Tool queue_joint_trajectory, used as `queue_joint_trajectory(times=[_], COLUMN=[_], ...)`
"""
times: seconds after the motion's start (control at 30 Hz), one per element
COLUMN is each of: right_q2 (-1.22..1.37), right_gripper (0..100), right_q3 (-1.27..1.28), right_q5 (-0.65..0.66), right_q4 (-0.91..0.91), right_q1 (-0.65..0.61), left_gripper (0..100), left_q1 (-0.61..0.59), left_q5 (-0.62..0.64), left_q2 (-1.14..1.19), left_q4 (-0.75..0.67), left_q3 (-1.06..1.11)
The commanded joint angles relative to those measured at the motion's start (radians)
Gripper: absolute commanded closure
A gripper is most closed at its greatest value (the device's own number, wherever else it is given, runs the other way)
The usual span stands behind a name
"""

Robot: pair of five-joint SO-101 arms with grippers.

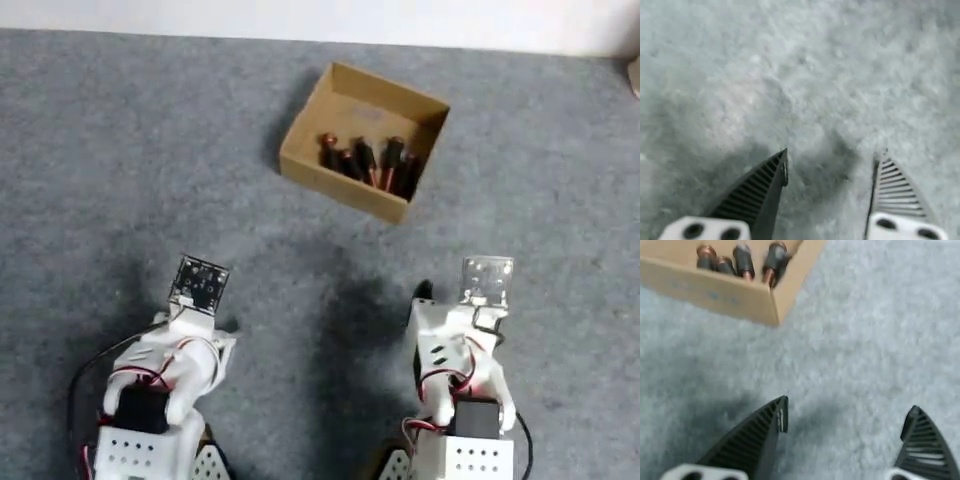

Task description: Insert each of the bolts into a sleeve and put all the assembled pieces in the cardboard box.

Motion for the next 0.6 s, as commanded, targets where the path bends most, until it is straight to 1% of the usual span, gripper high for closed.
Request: queue_joint_trajectory(times=[0.0, 0.13, 0.23, 0.57], right_q2=[0.002, 0.002, -0.005, -0.007], right_gripper=[66.6, 66.6, 66.6, 66.6], right_q3=[0.153, 0.151, 0.151, 0.151], right_q5=[-0.003, -0.003, -0.003, -0.003], right_q4=[0.102, 0.248, 0.323, 0.329], right_q1=[0.016, 0.016, 0.016, 0.018], left_gripper=[73, 74, 74, 74], left_q1=[0.016, 0.013, 0.013, 0.015], left_q5=[-0.005, -0.002, -0.002, -0.003], left_q2=[-0.005, -0.005, -0.005, -0.005], left_q4=[0.061, 0.081, 0.081, 0.081], left_q3=[0.022, 0.022, 0.022, 0.022])
